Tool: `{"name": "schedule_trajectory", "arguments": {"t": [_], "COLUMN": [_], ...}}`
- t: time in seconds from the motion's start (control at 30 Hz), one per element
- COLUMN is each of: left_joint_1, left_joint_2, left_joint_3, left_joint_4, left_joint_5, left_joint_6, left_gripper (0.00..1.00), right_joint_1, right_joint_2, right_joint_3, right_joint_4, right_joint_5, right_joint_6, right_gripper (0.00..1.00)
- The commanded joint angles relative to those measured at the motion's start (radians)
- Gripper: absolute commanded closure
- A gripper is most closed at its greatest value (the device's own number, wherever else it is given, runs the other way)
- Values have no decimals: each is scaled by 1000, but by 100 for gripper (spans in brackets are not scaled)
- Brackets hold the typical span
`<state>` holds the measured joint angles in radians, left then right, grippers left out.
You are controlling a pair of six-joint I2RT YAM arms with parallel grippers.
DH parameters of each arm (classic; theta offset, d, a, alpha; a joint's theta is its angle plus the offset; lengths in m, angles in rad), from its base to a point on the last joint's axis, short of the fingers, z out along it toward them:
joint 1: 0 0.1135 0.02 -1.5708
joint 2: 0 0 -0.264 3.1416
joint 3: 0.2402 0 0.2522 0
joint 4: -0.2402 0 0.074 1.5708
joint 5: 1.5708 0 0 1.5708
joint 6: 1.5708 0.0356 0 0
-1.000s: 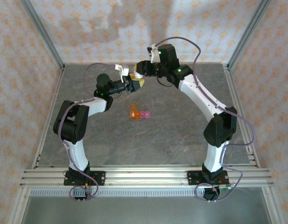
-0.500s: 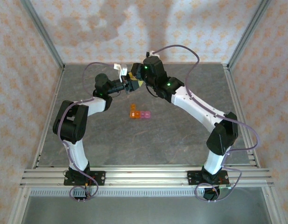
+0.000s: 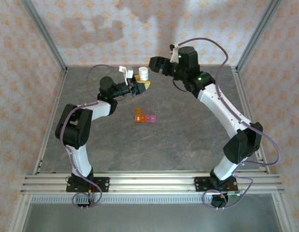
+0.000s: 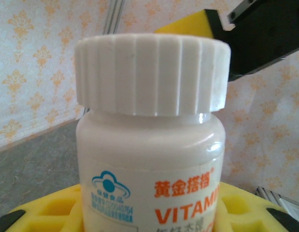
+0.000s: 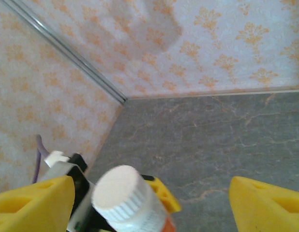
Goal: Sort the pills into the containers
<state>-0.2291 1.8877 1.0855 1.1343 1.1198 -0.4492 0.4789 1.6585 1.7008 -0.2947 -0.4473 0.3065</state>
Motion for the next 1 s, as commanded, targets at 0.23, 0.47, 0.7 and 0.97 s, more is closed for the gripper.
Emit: {"name": "schedule_trajectory", "arguments": {"t": [0.23, 0.47, 0.7, 0.97], "left_joint_1": [-5, -6, -6, -6], "left_joint_2": [1, 1, -1, 2], "left_joint_3": [37, 37, 36, 38], "left_joint_4": [59, 59, 59, 59], "left_joint_5": [41, 45, 47, 46], "left_joint_6": [-49, -52, -54, -52], "left_gripper": [100, 100, 100, 100], "right_joint_1": [-7, 24, 28, 43], "right_joint_2": [160, 233, 269, 213], "right_joint_3": [232, 317, 353, 245], "right_joint_4": [-198, -253, -268, -198], "right_joint_5": [-332, -315, -299, -231], "right_joint_6": [-190, -211, -203, -152], "right_gripper": [17, 23, 39, 57]}}
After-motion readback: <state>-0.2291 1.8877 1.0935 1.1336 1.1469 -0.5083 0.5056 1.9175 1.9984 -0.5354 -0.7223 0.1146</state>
